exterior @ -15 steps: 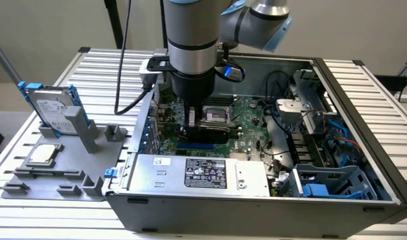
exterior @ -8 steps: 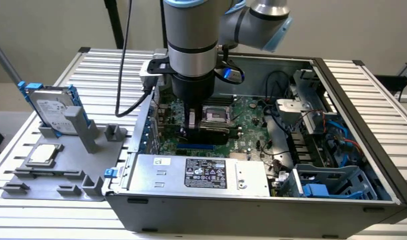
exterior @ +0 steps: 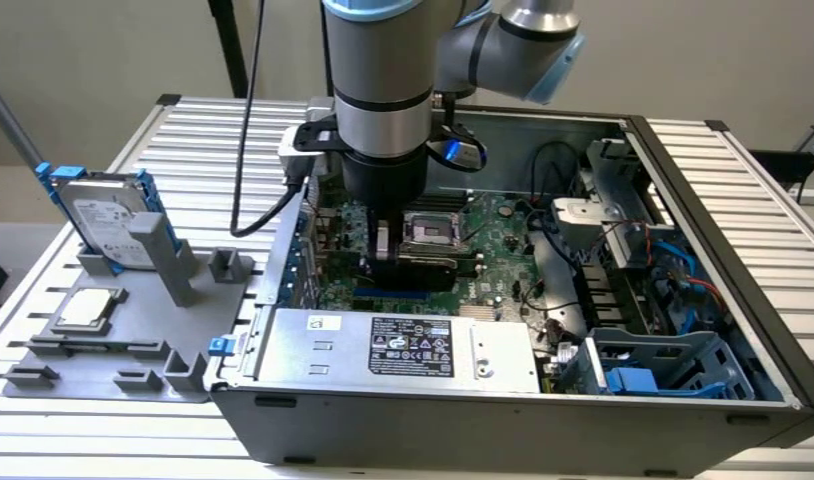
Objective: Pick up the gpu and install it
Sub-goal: 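Insert the gpu into the slot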
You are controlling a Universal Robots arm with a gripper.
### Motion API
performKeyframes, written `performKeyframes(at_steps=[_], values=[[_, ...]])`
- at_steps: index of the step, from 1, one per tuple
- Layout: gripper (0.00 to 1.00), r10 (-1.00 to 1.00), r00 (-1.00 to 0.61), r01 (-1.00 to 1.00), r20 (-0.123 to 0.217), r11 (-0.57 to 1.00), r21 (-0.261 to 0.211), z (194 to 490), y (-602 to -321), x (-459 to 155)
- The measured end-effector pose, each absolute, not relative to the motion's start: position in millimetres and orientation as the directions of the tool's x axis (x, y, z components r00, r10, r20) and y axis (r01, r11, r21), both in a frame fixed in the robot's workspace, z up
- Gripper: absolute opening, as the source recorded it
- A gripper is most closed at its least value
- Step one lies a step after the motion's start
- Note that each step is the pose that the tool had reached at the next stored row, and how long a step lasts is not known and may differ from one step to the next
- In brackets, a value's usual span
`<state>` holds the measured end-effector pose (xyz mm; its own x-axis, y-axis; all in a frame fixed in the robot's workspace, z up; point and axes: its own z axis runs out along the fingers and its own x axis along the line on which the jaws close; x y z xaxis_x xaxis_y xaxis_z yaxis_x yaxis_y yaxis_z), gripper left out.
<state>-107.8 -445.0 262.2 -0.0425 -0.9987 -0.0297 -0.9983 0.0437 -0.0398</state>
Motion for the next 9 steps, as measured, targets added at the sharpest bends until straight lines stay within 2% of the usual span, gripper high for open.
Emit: performKeyframes(at_steps=[9], values=[[0.27,-0.999,-0.043,-0.998,-0.03,0.044,-0.04,262.1,-444.3,-109.3]])
